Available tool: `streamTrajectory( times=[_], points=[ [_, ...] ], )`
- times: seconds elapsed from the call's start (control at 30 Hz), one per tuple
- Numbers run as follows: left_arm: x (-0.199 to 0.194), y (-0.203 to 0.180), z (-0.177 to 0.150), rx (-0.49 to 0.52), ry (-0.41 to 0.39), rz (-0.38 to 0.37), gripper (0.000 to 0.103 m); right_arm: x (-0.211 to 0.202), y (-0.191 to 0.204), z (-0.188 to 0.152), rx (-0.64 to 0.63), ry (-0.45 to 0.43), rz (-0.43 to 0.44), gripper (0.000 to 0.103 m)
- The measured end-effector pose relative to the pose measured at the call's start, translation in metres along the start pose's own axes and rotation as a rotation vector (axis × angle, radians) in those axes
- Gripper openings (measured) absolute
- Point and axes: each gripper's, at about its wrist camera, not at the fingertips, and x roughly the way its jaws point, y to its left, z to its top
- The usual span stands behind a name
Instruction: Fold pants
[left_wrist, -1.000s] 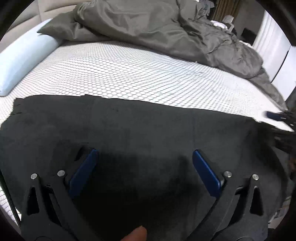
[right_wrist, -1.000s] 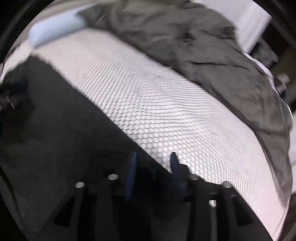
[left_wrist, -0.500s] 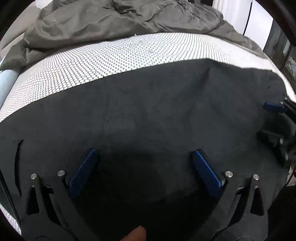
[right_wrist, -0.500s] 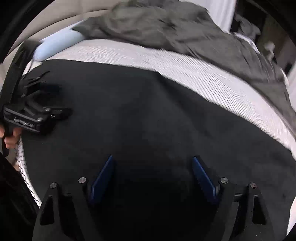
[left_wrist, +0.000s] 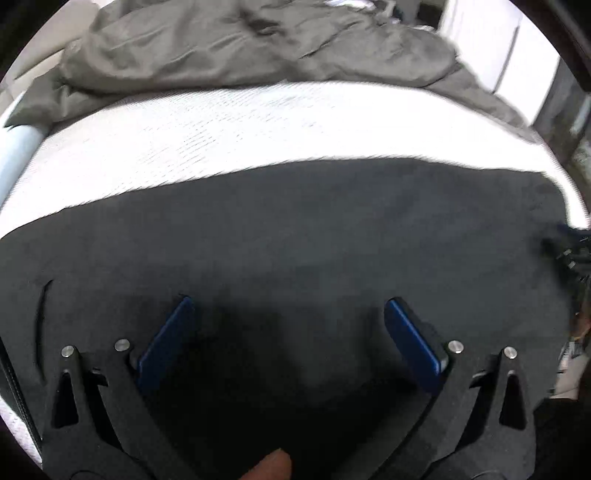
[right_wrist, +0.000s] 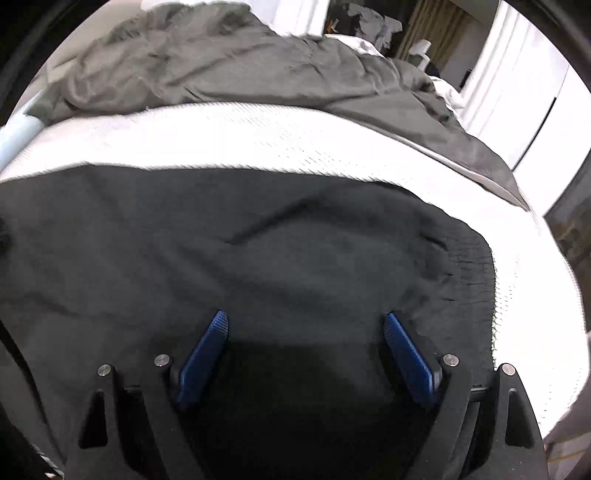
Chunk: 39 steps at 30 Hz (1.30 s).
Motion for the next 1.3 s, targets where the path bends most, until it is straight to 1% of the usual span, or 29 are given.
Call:
streamTrajectory(
  times=[0.07, 0.1, 0.13, 0.2, 0.23, 0.3, 0.33, 0.37, 0.43, 0.5, 0.57, 0.6, 0.7, 0.73, 0.8, 0.83, 0.87, 0.93, 0.97, 1.0, 1.07, 1.13, 1.17, 1.23, 1.27, 1.3],
  points=[
    [0.003, -0.025, 0.006, 0.026, 0.006, -0.035, 0.102, -0.005, 0.005, 0.009, 0.027, -0.040, 0.104, 0.089],
    [0.008, -0.046, 0.011, 0.054, 0.022, -0.062, 0.102, -0.006, 0.011, 0.011, 0.038, -0.047, 0.137, 0.089],
    [0.012, -0.061, 0.013, 0.071, 0.044, -0.074, 0.102, -0.002, 0.018, 0.014, 0.054, -0.042, 0.190, 0.089],
    [0.028, -0.093, 0.020, 0.109, 0.103, -0.090, 0.102, 0.004, 0.029, 0.013, 0.055, -0.014, 0.261, 0.089],
    [0.037, -0.107, 0.024, 0.129, 0.126, -0.093, 0.102, 0.008, 0.034, 0.012, 0.047, 0.005, 0.276, 0.089],
    [0.053, -0.127, 0.030, 0.160, 0.155, -0.072, 0.102, 0.014, 0.043, 0.002, 0.029, 0.043, 0.262, 0.089],
    [0.060, -0.134, 0.033, 0.167, 0.163, -0.042, 0.103, 0.019, 0.046, -0.004, 0.010, 0.045, 0.256, 0.089],
    [0.065, -0.137, 0.035, 0.164, 0.159, -0.028, 0.103, 0.020, 0.046, -0.005, -0.006, 0.034, 0.254, 0.089],
    [0.067, -0.134, 0.040, 0.160, 0.151, -0.034, 0.103, 0.020, 0.046, -0.008, -0.014, 0.022, 0.262, 0.089],
    [0.064, -0.125, 0.042, 0.156, 0.136, -0.022, 0.103, 0.022, 0.044, -0.005, -0.011, 0.027, 0.261, 0.090],
    [0.059, -0.106, 0.038, 0.143, 0.113, 0.037, 0.103, 0.024, 0.044, -0.006, -0.019, 0.030, 0.247, 0.091],
    [0.056, -0.091, 0.037, 0.121, 0.105, 0.057, 0.103, 0.025, 0.043, -0.007, -0.024, 0.029, 0.241, 0.091],
    [0.045, -0.030, 0.031, -0.008, 0.094, 0.110, 0.102, 0.027, 0.042, -0.006, -0.032, 0.025, 0.225, 0.092],
    [0.037, -0.008, 0.027, -0.052, 0.079, 0.115, 0.102, 0.027, 0.042, -0.007, -0.034, 0.025, 0.220, 0.093],
    [0.022, 0.032, 0.017, -0.123, 0.071, 0.194, 0.102, 0.028, 0.042, -0.007, -0.038, 0.028, 0.210, 0.094],
    [0.015, 0.044, 0.013, -0.142, 0.063, 0.216, 0.102, 0.028, 0.044, -0.007, -0.037, 0.031, 0.205, 0.096],
    [0.006, 0.059, 0.008, -0.169, 0.045, 0.255, 0.102, 0.029, 0.045, -0.007, -0.039, 0.034, 0.200, 0.096],
    [-0.011, 0.085, -0.002, -0.222, 0.007, 0.359, 0.102, 0.032, 0.048, -0.004, -0.041, 0.040, 0.190, 0.099],
    [-0.015, 0.094, -0.004, -0.233, 0.002, 0.388, 0.102, 0.033, 0.049, -0.003, -0.040, 0.044, 0.187, 0.099],
    [-0.019, 0.103, -0.007, -0.246, -0.001, 0.384, 0.102, 0.033, 0.049, -0.003, -0.039, 0.047, 0.186, 0.100],
    [-0.016, 0.117, -0.008, -0.259, -0.011, 0.359, 0.102, 0.033, 0.050, -0.003, -0.039, 0.047, 0.182, 0.100],
    [-0.016, 0.119, -0.007, -0.266, -0.018, 0.353, 0.102, 0.032, 0.049, -0.004, -0.044, 0.044, 0.184, 0.101],
    [-0.012, 0.123, -0.007, -0.260, -0.016, 0.365, 0.102, 0.032, 0.048, -0.003, -0.042, 0.043, 0.187, 0.101],
    [0.007, 0.118, -0.001, -0.201, 0.011, 0.427, 0.103, 0.033, 0.048, -0.003, -0.042, 0.042, 0.188, 0.101],
    [0.011, 0.117, 0.000, -0.173, 0.014, 0.456, 0.103, 0.033, 0.048, -0.002, -0.044, 0.041, 0.186, 0.101],
    [0.010, 0.109, 0.001, -0.138, 0.000, 0.486, 0.103, 0.033, 0.048, -0.002, -0.045, 0.041, 0.186, 0.101]
  ],
)
